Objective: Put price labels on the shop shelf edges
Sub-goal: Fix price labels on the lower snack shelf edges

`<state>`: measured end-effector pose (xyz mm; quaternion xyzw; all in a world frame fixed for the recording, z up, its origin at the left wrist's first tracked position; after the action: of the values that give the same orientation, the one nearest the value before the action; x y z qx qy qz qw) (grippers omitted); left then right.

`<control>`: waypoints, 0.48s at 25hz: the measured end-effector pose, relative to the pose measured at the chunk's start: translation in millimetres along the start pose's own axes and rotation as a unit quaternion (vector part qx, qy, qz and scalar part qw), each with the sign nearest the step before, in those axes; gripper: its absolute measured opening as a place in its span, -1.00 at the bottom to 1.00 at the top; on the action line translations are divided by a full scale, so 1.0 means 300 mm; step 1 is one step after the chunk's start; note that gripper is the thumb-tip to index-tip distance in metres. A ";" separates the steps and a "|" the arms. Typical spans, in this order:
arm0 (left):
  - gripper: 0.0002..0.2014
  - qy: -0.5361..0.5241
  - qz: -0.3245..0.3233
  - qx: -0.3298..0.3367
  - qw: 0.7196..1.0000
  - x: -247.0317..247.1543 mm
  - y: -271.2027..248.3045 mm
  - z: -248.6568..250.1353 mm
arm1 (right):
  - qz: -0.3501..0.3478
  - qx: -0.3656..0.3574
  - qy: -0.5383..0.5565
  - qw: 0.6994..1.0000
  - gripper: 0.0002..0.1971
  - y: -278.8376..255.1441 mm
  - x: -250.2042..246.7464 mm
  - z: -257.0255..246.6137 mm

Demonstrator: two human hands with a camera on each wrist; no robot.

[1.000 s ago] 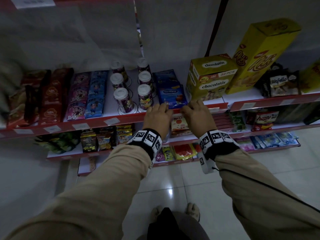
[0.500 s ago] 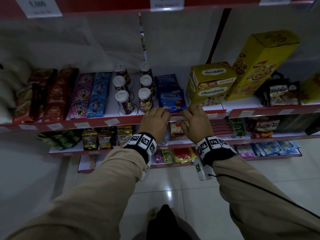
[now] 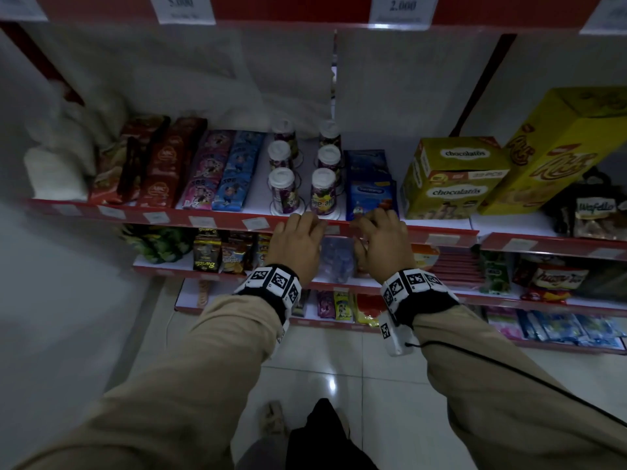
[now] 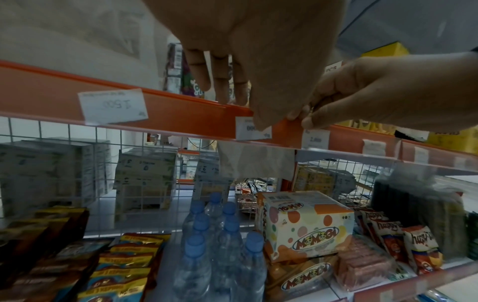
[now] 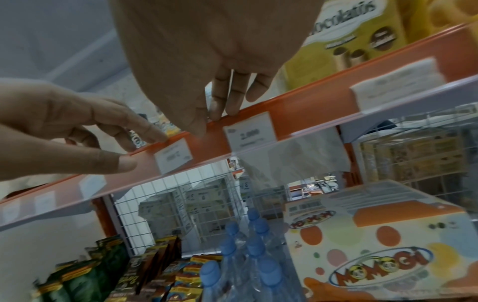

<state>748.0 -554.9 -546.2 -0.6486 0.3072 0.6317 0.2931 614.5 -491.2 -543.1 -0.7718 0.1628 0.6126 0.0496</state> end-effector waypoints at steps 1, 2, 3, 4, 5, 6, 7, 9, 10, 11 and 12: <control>-0.47 0.001 -0.002 0.001 1.000 -0.002 -0.005 -0.013 | -0.005 -0.005 -0.003 1.000 -0.67 0.007 0.008 -0.021; -0.46 0.002 -0.004 0.005 1.000 -0.003 -0.007 -0.020 | -0.009 -0.009 -0.007 1.000 -0.68 0.013 0.015 -0.039; -0.46 0.002 -0.007 0.013 1.000 -0.003 -0.008 -0.029 | -0.012 -0.011 -0.012 1.000 -0.69 0.020 0.023 -0.059; -0.45 0.004 -0.011 0.022 1.000 -0.002 -0.009 -0.035 | -0.015 -0.008 -0.019 1.000 -0.68 0.024 0.030 -0.076; -0.44 0.007 -0.013 0.031 0.999 -0.001 -0.009 -0.038 | -0.019 -0.002 -0.026 0.999 -0.67 0.024 0.037 -0.087; -0.43 0.012 -0.015 0.040 0.999 -0.001 -0.007 -0.044 | -0.021 0.007 -0.032 0.999 -0.66 0.024 0.043 -0.096; -0.43 0.016 -0.014 0.048 0.999 -0.001 -0.005 -0.050 | -0.022 0.015 -0.036 0.999 -0.65 0.020 0.048 -0.101; -0.45 0.020 -0.008 0.059 0.998 -0.002 -0.001 -0.064 | -0.006 0.025 -0.029 0.999 -0.65 0.013 0.047 -0.115; -0.47 0.015 -0.005 0.062 0.998 0.000 -0.001 -0.068 | 0.008 0.023 -0.017 1.000 -0.66 0.010 0.044 -0.122; -0.49 0.008 0.000 0.064 0.998 0.002 -0.001 -0.075 | 0.026 0.017 0.000 1.000 -0.68 0.009 0.041 -0.134; -0.51 -0.001 0.004 0.065 0.998 0.004 0.001 -0.077 | 0.046 0.005 0.015 0.999 -0.70 0.006 0.038 -0.146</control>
<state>762.7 -572.9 -546.6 -0.6266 0.3496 0.6121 0.3325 656.7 -507.1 -543.1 -0.7726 0.2020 0.6015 0.0231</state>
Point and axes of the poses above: each hand's wrist, its own y-axis towards the middle knuckle, its own x-axis out of the palm, z = x × y, the point moved 6 cm from there along y, towards the middle knuckle, and after that the axes turned 2 degrees about x, right-handed, at the moved point
